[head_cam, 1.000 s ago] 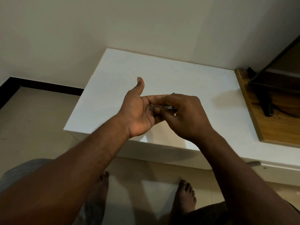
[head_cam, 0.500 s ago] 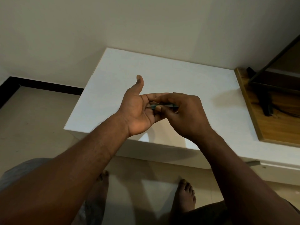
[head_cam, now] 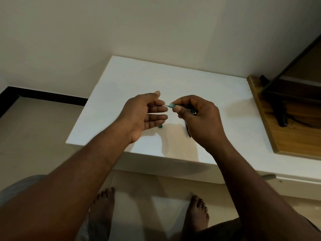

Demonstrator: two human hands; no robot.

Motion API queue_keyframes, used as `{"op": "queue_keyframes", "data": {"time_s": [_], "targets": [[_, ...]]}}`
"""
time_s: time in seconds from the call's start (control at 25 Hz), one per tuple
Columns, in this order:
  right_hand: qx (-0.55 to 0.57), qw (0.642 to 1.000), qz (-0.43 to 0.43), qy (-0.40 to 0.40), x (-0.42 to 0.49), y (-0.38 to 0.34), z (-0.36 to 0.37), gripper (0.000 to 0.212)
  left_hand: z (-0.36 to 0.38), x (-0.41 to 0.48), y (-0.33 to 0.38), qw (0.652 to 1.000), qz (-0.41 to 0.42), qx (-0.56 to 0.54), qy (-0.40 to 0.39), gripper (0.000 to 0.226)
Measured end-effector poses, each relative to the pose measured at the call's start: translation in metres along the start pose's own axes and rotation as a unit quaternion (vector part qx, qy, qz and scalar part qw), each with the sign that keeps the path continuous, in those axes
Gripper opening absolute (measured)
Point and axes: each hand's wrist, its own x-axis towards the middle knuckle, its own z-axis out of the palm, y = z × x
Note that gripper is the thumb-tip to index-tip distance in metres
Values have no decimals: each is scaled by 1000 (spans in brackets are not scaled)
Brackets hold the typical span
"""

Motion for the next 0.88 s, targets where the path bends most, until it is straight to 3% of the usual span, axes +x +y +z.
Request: {"op": "queue_keyframes", "data": {"time_s": [0.08,0.24,0.64,0.88], "targets": [[-6,1000,8,7,1,0,0,9,-1,-1,2,996,40,80,6,36],[-21,1000,13,15,1,0,0,10,3,-2,2,990,74,123,12,28],[-21,999,15,18,1,-2,0,9,5,-5,5,979,109,162,51,13],[-11,1000,18,11,0,-3,1,11,6,-7,5,956,183,210,97,13]]}}
